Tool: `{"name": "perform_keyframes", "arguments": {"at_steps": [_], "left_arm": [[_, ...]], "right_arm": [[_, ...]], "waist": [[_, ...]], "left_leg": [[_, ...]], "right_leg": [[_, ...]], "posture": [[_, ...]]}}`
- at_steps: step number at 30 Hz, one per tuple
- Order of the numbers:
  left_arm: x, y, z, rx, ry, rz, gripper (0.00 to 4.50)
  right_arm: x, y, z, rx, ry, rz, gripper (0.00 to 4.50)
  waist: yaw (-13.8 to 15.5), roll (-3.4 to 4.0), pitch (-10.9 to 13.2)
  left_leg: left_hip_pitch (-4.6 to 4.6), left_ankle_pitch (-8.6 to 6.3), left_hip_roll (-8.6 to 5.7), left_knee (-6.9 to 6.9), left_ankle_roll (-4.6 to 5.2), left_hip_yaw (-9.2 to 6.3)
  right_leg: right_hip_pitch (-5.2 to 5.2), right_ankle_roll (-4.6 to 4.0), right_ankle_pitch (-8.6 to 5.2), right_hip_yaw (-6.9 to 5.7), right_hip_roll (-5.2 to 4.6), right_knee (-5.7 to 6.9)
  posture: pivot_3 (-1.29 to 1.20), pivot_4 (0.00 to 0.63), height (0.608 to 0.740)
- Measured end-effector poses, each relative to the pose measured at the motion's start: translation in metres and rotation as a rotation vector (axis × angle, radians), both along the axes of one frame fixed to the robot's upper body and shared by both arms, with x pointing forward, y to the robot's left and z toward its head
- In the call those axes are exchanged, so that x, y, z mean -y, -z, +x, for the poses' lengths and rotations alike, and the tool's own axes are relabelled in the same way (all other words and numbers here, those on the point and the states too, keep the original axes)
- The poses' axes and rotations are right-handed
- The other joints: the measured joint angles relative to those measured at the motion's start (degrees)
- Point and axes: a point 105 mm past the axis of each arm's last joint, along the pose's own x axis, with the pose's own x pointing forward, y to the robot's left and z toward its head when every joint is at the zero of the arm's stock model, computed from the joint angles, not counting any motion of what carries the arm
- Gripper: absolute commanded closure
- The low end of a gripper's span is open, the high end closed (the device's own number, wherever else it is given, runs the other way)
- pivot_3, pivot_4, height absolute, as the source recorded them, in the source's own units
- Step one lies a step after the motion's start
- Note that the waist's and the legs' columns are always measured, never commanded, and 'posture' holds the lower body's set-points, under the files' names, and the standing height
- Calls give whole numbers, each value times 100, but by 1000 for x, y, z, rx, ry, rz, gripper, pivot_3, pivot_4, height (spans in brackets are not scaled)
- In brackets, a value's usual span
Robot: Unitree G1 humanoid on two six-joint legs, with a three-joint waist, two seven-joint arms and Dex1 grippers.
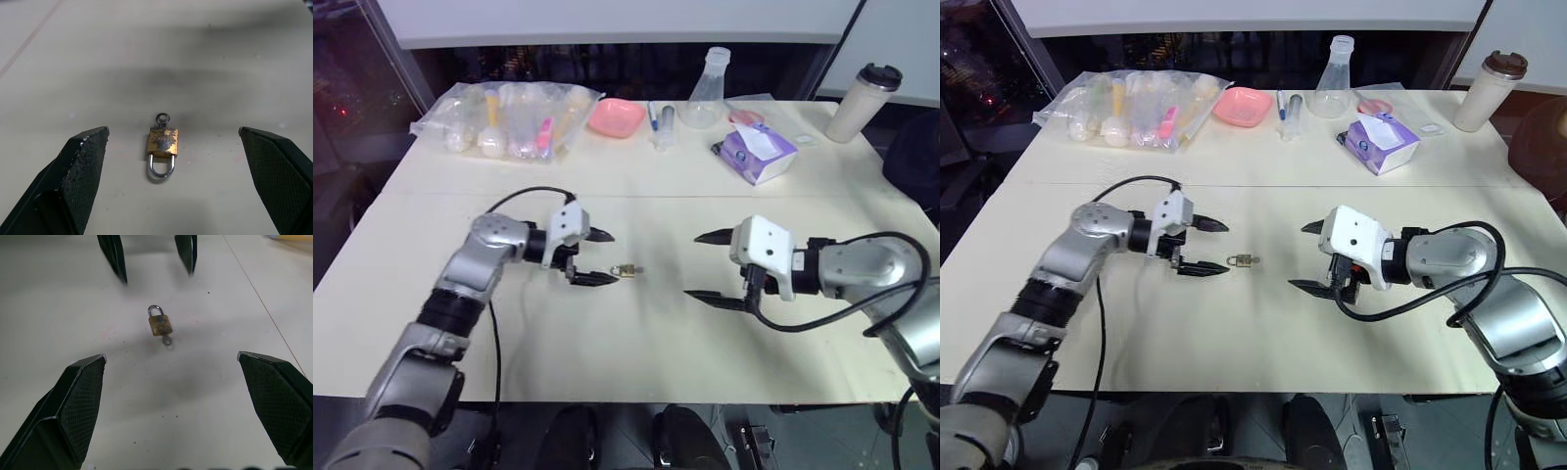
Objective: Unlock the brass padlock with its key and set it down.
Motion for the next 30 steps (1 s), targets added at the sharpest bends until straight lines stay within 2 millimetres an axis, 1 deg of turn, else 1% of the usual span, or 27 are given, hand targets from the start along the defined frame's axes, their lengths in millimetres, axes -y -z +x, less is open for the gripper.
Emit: {"name": "perform_keyframes", "arguments": {"at_steps": [3, 7, 11, 17, 20, 22, 26, 30], "left_arm": [[4, 14, 2, -16, 26, 32, 27], [9, 20, 10, 21, 45, 70, 27], [8, 29, 14, 48, 47, 112, 27], [16, 31, 17, 72, 57, 94, 27], [21, 33, 16, 64, 61, 79, 889], [26, 34, 15, 62, 72, 76, 1817], [28, 36, 13, 59, 76, 72, 3747], [27, 36, 13, 64, 74, 72, 3760]], "right_arm": [[-2, 2, -2, -9, 11, 13, 0], [-3, 2, -2, -1, 26, 21, 0], [-3, 2, -2, 5, 40, 21, 0], [-3, 3, -3, 5, 46, 19, 0], [-3, 3, -3, 2, 49, 17, 0], [-3, 3, -3, 1, 49, 17, 0], [-4, 1, -3, 7, 43, 15, 0], [-5, -1, -3, 9, 33, 14, 0]], "waist": [[-11, -2, 1], [-2, -2, 1], [-2, -2, 1], [16, -2, 0], [34, -2, 0], [50, -2, 0], [53, -2, 0], [44, -2, 0]], "left_leg": [[0, 0, 3, -1, 0, 0], [-1, 0, 1, 0, 0, 0], [-1, 0, 1, 0, 1, -1], [-1, 0, -1, 4, 1, -1], [0, 0, -3, 4, 1, -2], [0, 0, -4, 6, 1, -2], [1, 0, -3, 6, 1, -3], [1, 0, -2, 6, 1, -3]], "right_leg": [[-3, 0, 0, 0, 3, 2], [-3, 0, 0, 0, 1, 2], [-4, 0, 0, 0, 1, 2], [2, 1, 0, -1, -3, 2], [3, 1, 0, -2, -4, 2], [4, 1, 1, -1, -4, 2], [3, 1, 1, -1, -3, 4], [3, 1, 1, -1, -3, 4]], "posture": [[0, 150, 715], [0, 150, 715], [0, 150, 715], [0, 150, 715], [0, 150, 715], [0, 150, 715], [0, 150, 715], [0, 150, 715]]}}
